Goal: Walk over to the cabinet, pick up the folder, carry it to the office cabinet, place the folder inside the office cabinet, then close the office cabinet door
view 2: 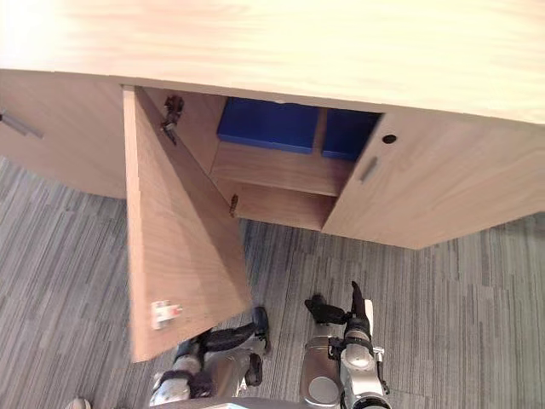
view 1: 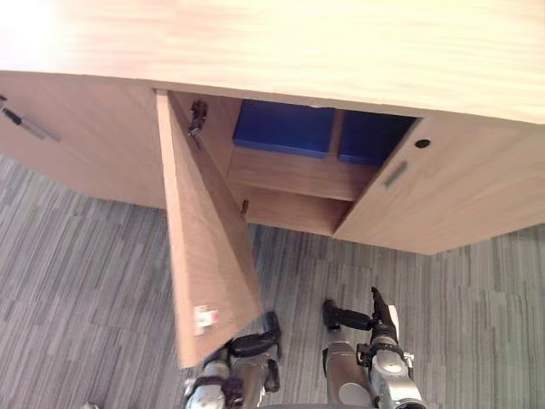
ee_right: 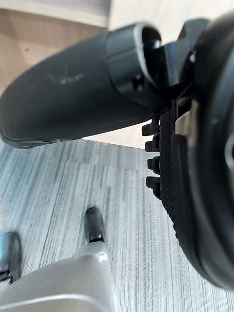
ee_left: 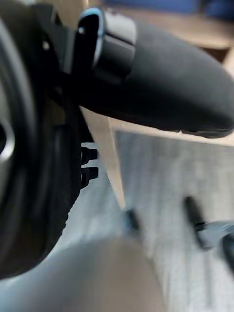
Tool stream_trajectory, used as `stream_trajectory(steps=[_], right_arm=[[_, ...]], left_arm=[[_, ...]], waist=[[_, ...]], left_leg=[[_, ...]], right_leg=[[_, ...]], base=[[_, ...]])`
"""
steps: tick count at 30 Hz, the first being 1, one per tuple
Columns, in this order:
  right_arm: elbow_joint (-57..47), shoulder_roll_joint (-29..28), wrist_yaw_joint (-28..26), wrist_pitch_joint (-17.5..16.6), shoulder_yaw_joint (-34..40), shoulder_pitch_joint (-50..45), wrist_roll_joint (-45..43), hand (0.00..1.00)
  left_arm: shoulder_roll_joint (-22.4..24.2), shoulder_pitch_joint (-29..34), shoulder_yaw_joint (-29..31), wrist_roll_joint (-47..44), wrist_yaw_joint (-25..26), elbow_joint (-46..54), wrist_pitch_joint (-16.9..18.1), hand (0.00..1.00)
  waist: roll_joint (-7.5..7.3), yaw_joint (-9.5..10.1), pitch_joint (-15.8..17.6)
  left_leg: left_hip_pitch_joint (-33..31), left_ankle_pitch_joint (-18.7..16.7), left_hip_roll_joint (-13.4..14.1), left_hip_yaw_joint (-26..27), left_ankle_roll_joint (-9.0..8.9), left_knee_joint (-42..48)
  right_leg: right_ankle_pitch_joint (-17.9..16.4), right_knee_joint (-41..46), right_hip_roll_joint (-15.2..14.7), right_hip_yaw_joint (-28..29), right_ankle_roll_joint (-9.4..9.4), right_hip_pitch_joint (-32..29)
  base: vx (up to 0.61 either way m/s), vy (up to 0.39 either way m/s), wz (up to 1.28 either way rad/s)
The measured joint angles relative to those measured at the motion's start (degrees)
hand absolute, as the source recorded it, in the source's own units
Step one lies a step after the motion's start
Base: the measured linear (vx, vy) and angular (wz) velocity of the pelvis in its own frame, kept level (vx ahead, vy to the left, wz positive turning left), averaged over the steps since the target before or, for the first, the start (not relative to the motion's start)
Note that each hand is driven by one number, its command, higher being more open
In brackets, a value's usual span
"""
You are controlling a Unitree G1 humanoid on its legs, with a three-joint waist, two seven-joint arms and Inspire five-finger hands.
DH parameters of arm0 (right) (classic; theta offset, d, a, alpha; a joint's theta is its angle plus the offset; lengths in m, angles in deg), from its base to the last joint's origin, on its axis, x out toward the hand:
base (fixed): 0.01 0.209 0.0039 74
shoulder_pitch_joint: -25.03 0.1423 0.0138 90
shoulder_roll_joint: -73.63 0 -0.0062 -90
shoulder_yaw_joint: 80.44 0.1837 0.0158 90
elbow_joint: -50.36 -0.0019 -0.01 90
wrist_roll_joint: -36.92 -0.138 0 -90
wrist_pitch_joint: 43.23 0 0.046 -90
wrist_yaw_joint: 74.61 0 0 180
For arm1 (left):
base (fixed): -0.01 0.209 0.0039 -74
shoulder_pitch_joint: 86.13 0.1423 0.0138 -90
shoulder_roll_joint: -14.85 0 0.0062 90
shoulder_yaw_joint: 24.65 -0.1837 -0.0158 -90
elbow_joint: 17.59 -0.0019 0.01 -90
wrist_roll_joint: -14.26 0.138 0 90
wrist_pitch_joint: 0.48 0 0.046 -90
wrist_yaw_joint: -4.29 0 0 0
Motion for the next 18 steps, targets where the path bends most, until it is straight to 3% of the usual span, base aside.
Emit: stream_trajectory(steps=[5, 8, 13, 15, 18], right_arm=[[0.0, 0.3, 0.1, 0.1, -0.6, -1.2, 0.0, 1.00], [0.0, 0.3, 0.0, 0.5, -0.6, -1.8, 0.0, 1.00], [0.1, 0.4, -1.4, 1.0, 0.1, -3.1, 0.1, 1.00], [0.1, 0.5, -2.1, 1.1, 0.3, -3.2, 0.1, 1.00], [0.1, 0.7, -3.2, 1.0, 0.4, -3.2, 0.0, 1.00]], left_arm=[[3.7, -13.7, -0.8, 0.5, 0.1, 0.0, -0.1, 1.00], [3.4, -20.3, 4.0, 0.7, 0.3, 0.1, -0.1, 1.00], [-2.4, -25.9, 12.0, 1.9, 0.7, -6.6, -0.2, 1.00], [-4.4, -30.5, 13.7, 2.9, 0.7, -11.2, -1.1, 1.00], [-6.6, -31.4, 14.0, 5.2, 0.3, -11.3, -1.8, 1.00]], waist=[[0.10, -3.68, -0.1], [0.35, -5.63, -0.2], [0.77, -7.33, -0.4], [0.83, -7.38, -0.5], [1.01, -7.73, -0.5]], left_leg=[[0.2, -4.8, 2.6, 7.7, -0.27, 4.8], [0.6, -7.9, 4.4, 11.7, 0.92, 9.1], [4.2, -10.1, 5.9, 12.1, 0.19, 9.0], [4.1, -10.2, 5.8, 12.0, 0.16, 8.9], [4.0, -10.1, 5.3, 11.8, 0.23, 9.1]], right_leg=[[2.0, -2.5, 2.2, 5.7, -1.33, 0.1], [4.6, -4.9, 3.8, 9.9, 0.56, 1.2], [5.5, -5.5, 6.1, 14.3, 0.88, 2.2], [5.8, -5.4, 6.0, 14.4, 1.35, 2.0], [6.1, -5.5, 5.4, 14.2, 1.62, 2.0]], base=[[0.06, -0.047, -0.89], [0.13, -0.025, -0.93], [0.14, -0.036, -0.74], [0.03, -0.013, -0.07], [-0.05, 0.001, 0.01]])
